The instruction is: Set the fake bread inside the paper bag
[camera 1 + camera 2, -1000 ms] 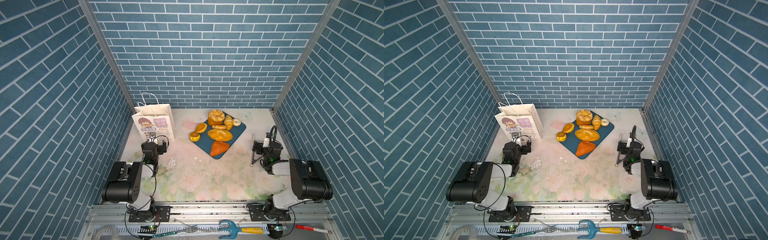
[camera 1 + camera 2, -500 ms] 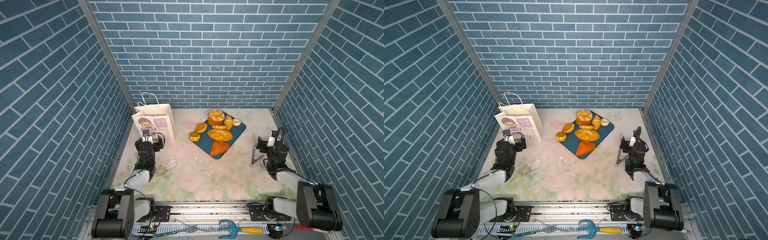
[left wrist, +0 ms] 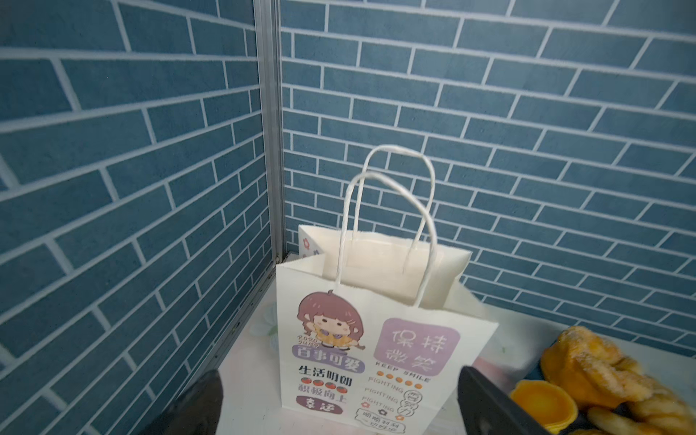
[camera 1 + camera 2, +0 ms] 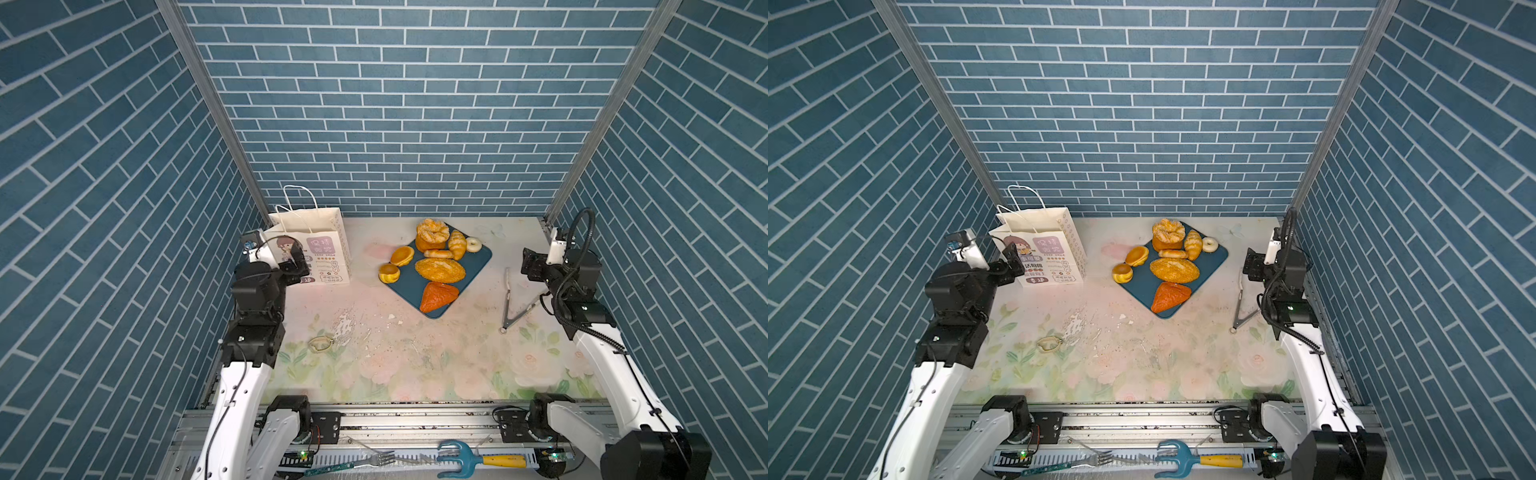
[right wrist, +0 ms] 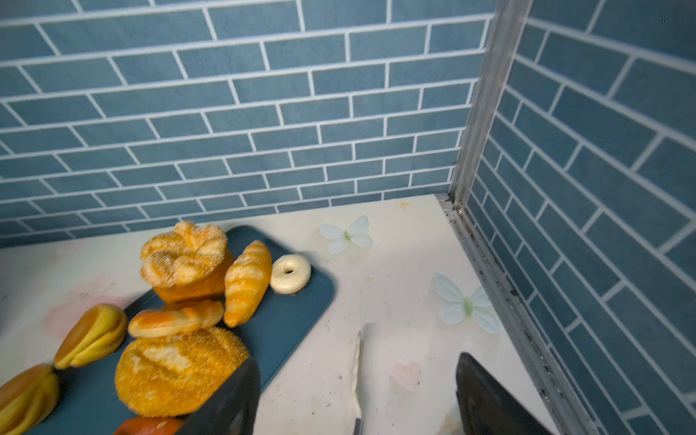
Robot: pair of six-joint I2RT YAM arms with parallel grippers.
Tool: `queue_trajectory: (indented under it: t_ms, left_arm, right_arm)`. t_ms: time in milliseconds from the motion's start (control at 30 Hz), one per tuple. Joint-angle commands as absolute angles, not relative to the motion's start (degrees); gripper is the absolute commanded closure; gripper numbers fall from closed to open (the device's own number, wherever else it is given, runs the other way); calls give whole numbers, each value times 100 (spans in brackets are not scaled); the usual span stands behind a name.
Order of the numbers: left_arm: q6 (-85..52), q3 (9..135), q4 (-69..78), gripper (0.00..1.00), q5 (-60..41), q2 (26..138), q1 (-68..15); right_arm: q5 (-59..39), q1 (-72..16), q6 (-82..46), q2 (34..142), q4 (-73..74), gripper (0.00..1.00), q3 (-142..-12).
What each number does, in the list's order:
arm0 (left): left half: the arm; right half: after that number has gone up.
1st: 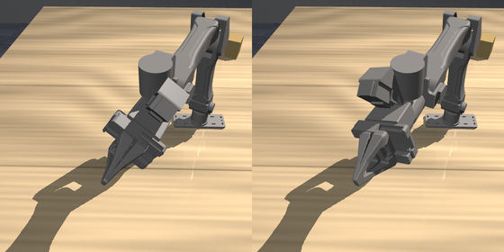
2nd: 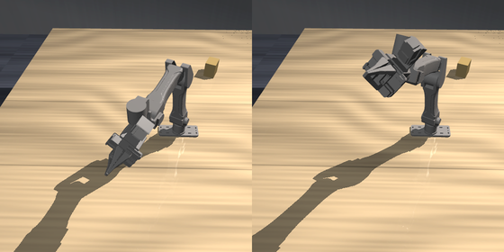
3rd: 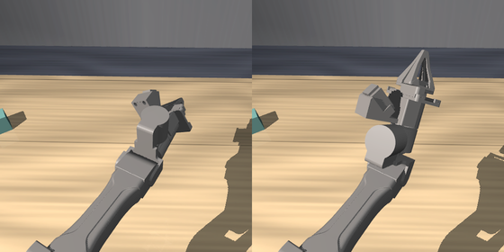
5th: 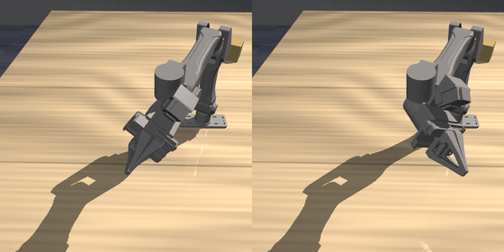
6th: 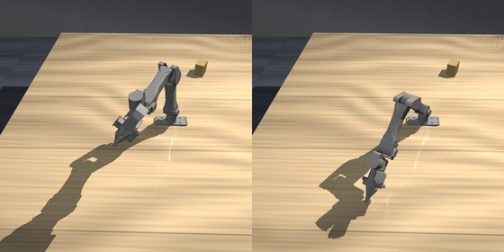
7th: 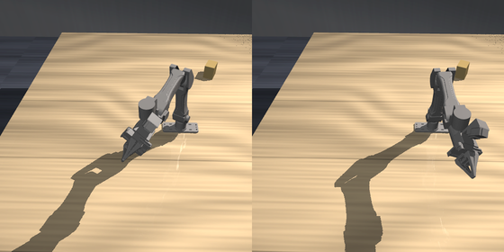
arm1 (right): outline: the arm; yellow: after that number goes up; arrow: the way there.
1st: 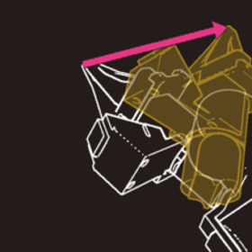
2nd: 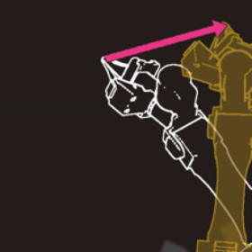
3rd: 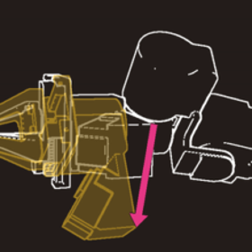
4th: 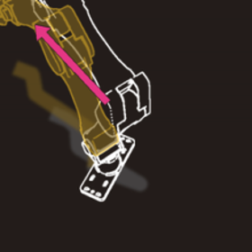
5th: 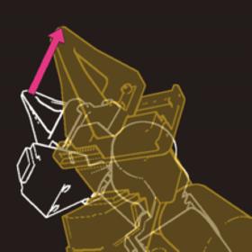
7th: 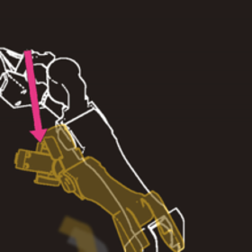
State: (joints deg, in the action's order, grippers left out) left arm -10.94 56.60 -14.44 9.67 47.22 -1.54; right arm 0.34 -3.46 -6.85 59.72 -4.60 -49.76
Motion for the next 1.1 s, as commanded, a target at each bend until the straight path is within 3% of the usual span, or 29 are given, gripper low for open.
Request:
queue_trajectory:
  t_ms: [0,333,567,667,933,1067]
  left_arm:
    - [-1689,6709,-3117,4,528,5315,-185]
    - [-2651,8770,-4312,5,440,6969,-185]
    - [-2866,9489,-4465,13,785,7886,-201]
    - [-2918,9738,-4543,19,882,8228,-202]
    - [-2811,10621,-4889,50,965,9042,-193]
    - [-2740,10837,-4959,71,744,9182,-193]
  right_arm:
    - [-428,-722,-680,6490,-1676,22,-5685]
    - [-1046,-1534,-480,7887,-2320,24,-7247]
    - [-1441,-1827,-576,8437,-2414,28,-7887]
    - [-1506,-1964,-593,8615,-2537,30,-8151]
    - [-1629,-2389,-565,8884,-2850,36,-8619]
    - [-1815,-2521,-537,9077,-3122,37,-9025]
